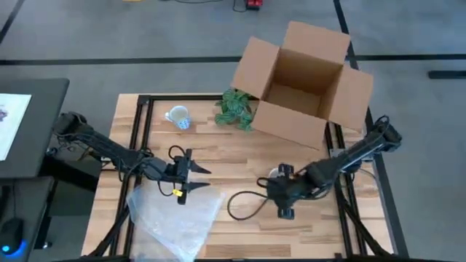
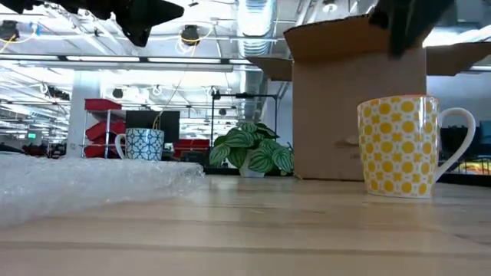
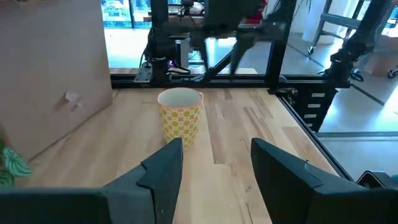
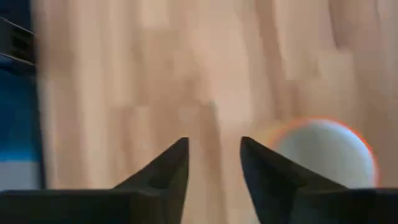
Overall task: Wrap mug
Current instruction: Move the yellow mug to the right of the table
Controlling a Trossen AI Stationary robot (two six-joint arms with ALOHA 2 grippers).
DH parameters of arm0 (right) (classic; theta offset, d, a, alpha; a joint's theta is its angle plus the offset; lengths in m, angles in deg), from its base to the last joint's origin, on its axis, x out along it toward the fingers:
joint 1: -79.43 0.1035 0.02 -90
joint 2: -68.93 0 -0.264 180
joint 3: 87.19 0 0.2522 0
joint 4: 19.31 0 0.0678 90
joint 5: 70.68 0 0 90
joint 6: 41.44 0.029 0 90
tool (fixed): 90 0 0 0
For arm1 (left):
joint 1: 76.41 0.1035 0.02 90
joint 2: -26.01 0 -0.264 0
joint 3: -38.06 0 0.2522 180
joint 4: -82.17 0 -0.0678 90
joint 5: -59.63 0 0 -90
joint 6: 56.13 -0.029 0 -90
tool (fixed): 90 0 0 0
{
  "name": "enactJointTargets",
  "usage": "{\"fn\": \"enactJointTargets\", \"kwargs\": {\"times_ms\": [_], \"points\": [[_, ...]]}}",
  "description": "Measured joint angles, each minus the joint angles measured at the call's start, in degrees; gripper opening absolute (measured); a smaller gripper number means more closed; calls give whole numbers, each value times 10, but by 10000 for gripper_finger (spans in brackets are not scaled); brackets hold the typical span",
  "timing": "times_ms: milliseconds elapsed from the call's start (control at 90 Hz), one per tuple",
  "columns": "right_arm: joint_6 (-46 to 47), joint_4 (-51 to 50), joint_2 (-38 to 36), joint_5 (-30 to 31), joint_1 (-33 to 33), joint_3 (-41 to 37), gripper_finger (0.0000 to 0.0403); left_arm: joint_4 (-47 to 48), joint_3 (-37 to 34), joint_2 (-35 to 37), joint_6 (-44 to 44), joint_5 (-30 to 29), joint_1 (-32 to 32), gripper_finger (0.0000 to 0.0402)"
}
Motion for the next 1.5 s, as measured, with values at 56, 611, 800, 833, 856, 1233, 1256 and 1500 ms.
{"fn": "enactJointTargets", "kwargs": {"times_ms": [56,611,800,833,856,1233,1256,1500], "points": [[0,-20,19,-9,-12,0,177,2,0,0,1,0,0,169],[13,-81,104,-52,-34,-2,15,12,0,0,13,0,0,169],[28,-127,66,-72,-9,-29,8,16,0,0,17,0,0,169],[41,-123,52,-79,-3,-43,7,16,0,0,17,0,-1,169],[51,-120,41,-83,0,-53,7,17,0,0,17,0,-1,169],[293,-44,-186,-119,89,-267,6,25,0,0,17,0,-8,169],[303,-40,-194,-119,95,-274,6,25,0,0,17,0,-8,169],[338,-34,-214,-110,123,-303,9,25,0,0,20,0,-8,169]]}}
